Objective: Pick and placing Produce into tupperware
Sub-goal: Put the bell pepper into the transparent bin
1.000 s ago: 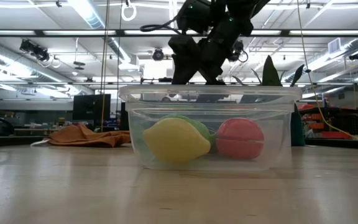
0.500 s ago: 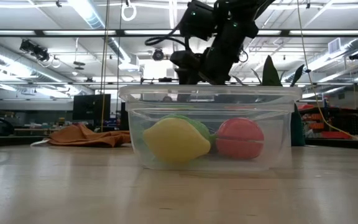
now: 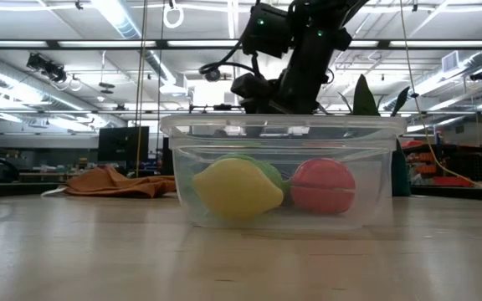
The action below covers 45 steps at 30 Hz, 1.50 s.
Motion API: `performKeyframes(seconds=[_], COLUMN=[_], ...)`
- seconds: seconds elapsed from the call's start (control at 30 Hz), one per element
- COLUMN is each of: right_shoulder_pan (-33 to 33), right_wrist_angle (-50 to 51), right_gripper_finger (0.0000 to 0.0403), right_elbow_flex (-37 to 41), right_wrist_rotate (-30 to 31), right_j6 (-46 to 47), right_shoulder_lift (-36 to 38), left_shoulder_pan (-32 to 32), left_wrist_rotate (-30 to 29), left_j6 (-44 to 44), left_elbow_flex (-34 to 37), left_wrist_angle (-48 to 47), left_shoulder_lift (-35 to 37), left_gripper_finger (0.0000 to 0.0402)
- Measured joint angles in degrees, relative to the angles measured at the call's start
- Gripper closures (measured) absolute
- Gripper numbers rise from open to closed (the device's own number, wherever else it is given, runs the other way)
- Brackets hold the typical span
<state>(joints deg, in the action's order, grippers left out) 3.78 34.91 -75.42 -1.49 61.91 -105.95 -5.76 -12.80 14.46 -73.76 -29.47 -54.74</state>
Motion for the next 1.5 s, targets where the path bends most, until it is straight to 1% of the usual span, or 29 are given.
performKeyframes(seconds=[0.27, 0.7, 0.97, 1.17, 1.5], right_shoulder_pan=[-1.3, -1.7, -1.7, -1.7, -1.7], right_wrist_angle=[0.4, -1.4, -2.6, -5.4, -5.8], right_gripper_finger=[0.0039, 0.0041, 0.0078, 0.0106, 0.0131], right_elbow_flex=[0.0, -0.1, -0.1, -0.1, 0.0], right_wrist_rotate=[-1.6, -2.3, -2.1, -2.1, -2.0], right_j6=[5.6, 7.4, 7.3, 7.0, 5.6], right_shoulder_lift=[-3.5, -6.5, -6.6, -6.6, -6.6], left_shoulder_pan=[0.0, 0.0, 0.0, 0.0, 0.0], left_wrist_rotate=[0.0, 0.0, 0.0, 0.0, 0.0], left_j6=[-0.1, -1.7, -2.3, -2.3, -2.3], left_elbow_flex=[0.0, 0.0, 0.0, 0.0, 0.0], left_wrist_angle=[0.1, 0.0, 0.0, 0.0, 0.0], left_shoulder_lift=[0.0, 0.0, 0.0, 0.0, 0.0], left_gripper_finger=[0.0228, 0.0228, 0.0228, 0.0228, 0.0228])
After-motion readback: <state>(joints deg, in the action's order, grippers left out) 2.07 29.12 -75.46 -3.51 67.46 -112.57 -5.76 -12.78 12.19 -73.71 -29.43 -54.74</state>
